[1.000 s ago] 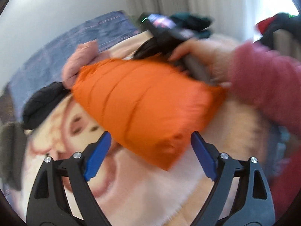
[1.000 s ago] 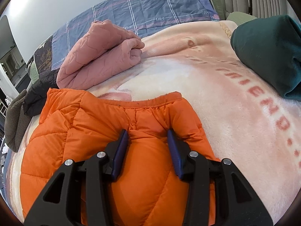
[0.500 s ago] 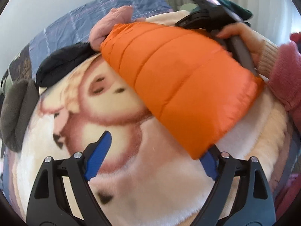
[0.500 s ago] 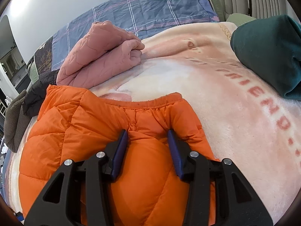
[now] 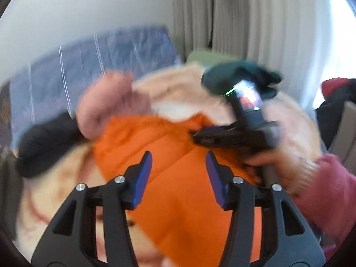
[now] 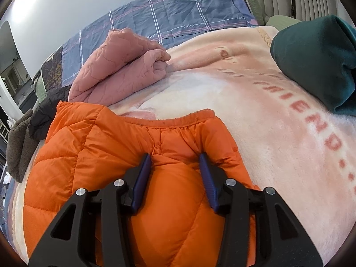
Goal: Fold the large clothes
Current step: 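Fold the lifted jacket part over toward the right tool with the left tool, then press the folded jacket with the left tool while the right tool grips its edge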
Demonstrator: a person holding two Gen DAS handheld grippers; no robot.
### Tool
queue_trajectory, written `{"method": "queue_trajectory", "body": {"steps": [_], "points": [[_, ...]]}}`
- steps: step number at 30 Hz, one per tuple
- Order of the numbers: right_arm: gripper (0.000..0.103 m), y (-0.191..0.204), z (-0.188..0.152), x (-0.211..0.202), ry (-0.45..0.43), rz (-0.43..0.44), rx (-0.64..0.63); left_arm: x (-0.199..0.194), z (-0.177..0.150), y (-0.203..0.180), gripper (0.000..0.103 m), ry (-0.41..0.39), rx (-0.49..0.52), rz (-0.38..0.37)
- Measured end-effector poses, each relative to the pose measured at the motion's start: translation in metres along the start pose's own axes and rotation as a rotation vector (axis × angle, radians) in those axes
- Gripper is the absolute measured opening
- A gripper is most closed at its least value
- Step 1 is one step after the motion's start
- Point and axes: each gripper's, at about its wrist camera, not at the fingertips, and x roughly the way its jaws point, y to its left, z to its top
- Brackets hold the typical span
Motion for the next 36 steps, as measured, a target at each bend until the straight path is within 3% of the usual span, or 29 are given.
{"method": "queue_trajectory", "body": {"steps": [1,2,3,6,11,15,19,21,24,36], "points": [[0.046,-0.002,0.0,0.0,0.0,0.011,0.011,0.035,-0.005,0.003,0.054,0.092,0.008,0.047],[0.046,-0.005,0.001,0.0,0.002,0.021,0.023,0.052,-0.013,0.003,0.056,0.106,0.023,0.063],[0.046,-0.007,0.001,0.001,0.005,0.03,0.03,0.06,-0.022,0.002,0.056,0.073,0.042,0.057],[0.047,-0.008,0.001,0.001,0.007,0.05,0.032,0.059,-0.028,-0.001,0.056,0.088,0.049,0.069],[0.047,-0.001,0.0,-0.003,-0.002,0.012,0.001,0.06,-0.031,-0.002,0.056,0.098,0.06,0.068],[0.047,0.001,-0.002,-0.036,-0.084,-0.049,0.016,0.064,-0.031,-0.001,0.056,0.105,0.07,0.066],[0.04,0.021,-0.011,-0.084,-0.168,0.062,-0.043,0.065,-0.029,0.002,0.056,0.109,0.064,0.069],[0.039,0.032,-0.02,-0.09,-0.143,0.109,-0.094,0.065,-0.028,0.001,0.056,0.112,0.071,0.075],[0.036,0.035,-0.042,-0.062,-0.051,0.001,-0.146,0.065,-0.029,0.001,0.056,0.106,0.077,0.074],[0.037,0.028,-0.052,-0.051,-0.071,-0.003,-0.143,0.065,-0.035,-0.005,0.056,0.078,0.1,0.09]]}}
